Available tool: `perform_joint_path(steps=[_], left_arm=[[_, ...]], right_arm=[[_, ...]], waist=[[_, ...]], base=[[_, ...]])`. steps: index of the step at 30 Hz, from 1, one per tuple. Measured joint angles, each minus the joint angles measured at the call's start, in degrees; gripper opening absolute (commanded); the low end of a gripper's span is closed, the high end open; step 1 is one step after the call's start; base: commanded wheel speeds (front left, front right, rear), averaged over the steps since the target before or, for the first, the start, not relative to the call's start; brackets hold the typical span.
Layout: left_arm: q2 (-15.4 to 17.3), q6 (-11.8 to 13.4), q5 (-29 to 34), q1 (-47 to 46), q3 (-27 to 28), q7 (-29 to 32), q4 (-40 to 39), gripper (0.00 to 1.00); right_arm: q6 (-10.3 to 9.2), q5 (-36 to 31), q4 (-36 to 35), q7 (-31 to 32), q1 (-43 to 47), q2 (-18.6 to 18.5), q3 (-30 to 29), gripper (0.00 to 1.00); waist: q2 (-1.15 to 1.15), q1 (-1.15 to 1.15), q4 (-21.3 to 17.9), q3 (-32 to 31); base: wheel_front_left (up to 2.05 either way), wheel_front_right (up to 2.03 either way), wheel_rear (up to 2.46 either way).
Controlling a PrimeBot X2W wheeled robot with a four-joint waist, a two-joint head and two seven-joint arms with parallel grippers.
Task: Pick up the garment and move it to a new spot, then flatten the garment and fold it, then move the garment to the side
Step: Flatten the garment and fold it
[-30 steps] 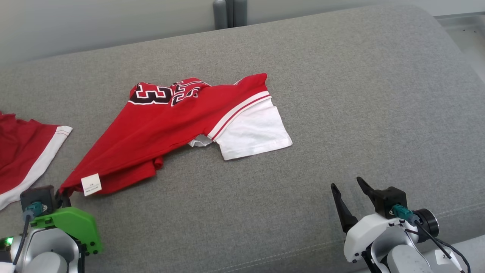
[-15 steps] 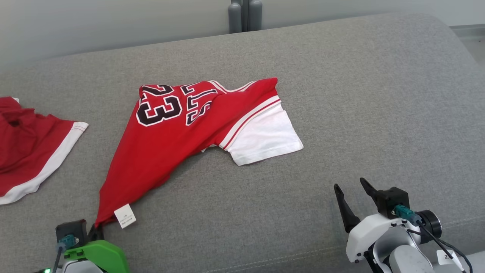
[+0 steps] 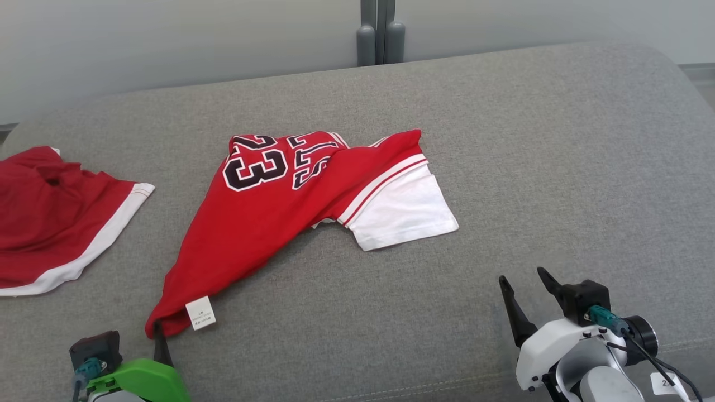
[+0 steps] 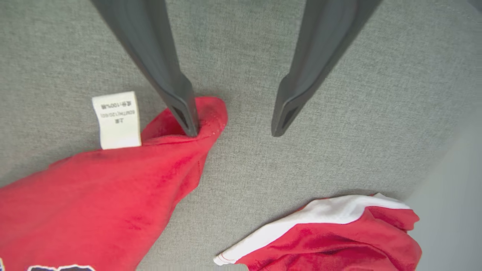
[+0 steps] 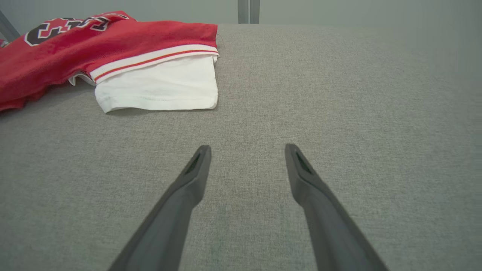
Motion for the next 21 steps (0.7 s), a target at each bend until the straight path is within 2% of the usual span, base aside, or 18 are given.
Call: perform_joint_path(steps=[7,10,14,16,19,21], left_arm=[[0.6,0.5,-1.8,4.6,1.5,-0.5,-5.4,1.0],[1.1,1.6,-2.6,6.6,2.9,-1.6,-9.3,1.0],[0.5,3.9,-3.6,8.2,6.5,-5.1,-14.8,1.0],[0.1,4.8,-3.5,8.9,7.6,-6.2,-16.9,1.0],[-1.7,4.4,-3.5,9.0,9.4,-7.6,-20.0,1.0],[-3.5,3.0,-3.9,9.1,10.6,-8.1,-21.7,1.0]], right_arm=[[0.0,2.1,-0.8,0.0,1.2,0.0,-2.5,1.0],[0.0,4.2,-1.4,0.1,1.4,0.0,-4.5,1.0],[0.0,10.5,-0.4,1.0,1.4,0.0,-8.7,1.0],[-0.02,12.5,0.0,0.6,1.0,-0.3,-9.1,1.0],[0.0,15.8,0.7,-1.7,-0.4,0.1,-9.2,1.0],[-0.01,18.8,1.7,-3.6,-1.2,0.0,-9.4,1.0]], waist=[[0.0,0.0,1.2,-2.3],[0.0,0.0,1.9,-3.3],[0.0,0.0,3.0,-4.5],[0.0,0.0,3.6,-5.0],[0.0,0.0,4.4,-5.8],[0.0,0.0,4.8,-6.4]], base=[[0.0,0.0,0.0],[0.0,0.0,0.0],[0.0,0.0,0.0],[0.0,0.0,0.0],[0.0,0.0,0.0],[0.0,0.0,0.0]])
